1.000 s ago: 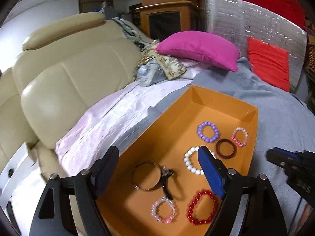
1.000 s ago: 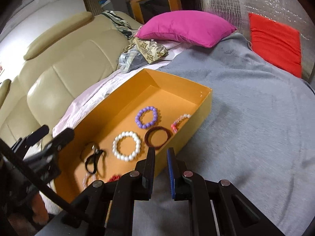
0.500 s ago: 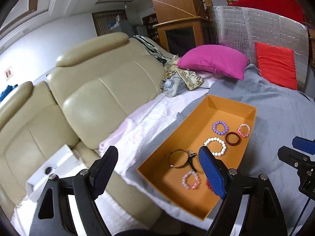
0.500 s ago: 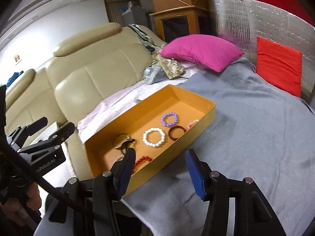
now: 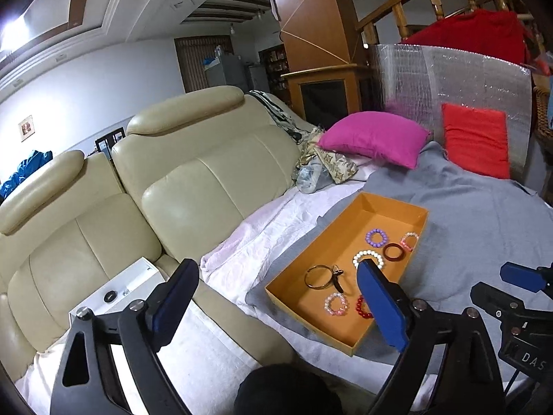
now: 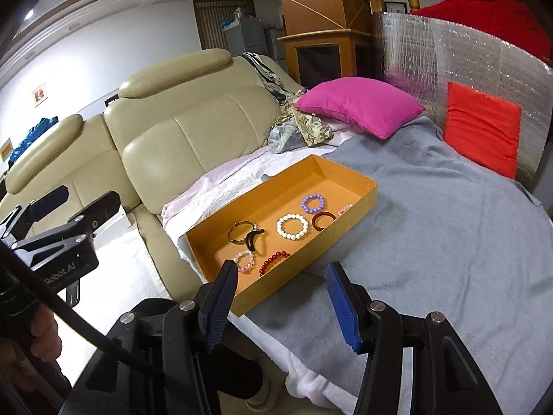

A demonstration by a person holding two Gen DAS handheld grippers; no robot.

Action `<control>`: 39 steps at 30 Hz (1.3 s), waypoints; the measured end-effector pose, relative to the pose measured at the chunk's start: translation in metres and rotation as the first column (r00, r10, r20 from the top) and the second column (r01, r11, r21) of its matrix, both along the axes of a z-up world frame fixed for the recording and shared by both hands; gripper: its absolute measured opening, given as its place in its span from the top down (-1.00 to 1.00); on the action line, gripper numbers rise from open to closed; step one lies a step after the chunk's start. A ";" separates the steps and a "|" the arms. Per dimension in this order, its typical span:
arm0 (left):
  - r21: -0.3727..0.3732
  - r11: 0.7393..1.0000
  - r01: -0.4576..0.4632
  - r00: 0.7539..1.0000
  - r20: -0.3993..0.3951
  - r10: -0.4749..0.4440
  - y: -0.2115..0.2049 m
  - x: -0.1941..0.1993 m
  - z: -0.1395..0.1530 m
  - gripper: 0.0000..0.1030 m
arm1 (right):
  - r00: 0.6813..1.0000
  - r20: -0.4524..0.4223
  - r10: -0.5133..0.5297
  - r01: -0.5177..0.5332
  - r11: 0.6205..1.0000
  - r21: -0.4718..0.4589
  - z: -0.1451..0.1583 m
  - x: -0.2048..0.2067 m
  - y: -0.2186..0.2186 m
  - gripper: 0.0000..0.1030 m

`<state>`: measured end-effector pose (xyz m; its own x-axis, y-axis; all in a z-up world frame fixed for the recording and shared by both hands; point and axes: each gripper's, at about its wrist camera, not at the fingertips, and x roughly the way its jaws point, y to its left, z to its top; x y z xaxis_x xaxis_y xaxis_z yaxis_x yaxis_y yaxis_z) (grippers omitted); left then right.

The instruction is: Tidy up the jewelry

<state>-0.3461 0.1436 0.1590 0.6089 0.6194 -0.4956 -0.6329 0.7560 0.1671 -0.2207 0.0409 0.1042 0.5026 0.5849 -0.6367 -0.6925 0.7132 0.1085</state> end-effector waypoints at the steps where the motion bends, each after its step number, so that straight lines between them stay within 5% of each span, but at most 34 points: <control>1: 0.003 1.000 -0.003 1.000 0.002 0.003 -0.001 -0.003 0.002 -0.81 | 1.000 0.003 0.002 -0.002 1.000 0.001 0.002 -0.002 -0.001 -0.15; 39: -0.009 1.000 -0.029 1.000 0.003 0.029 0.005 -0.016 0.003 -0.82 | 1.000 0.014 -0.001 0.001 1.000 -0.005 0.003 -0.010 0.009 -0.18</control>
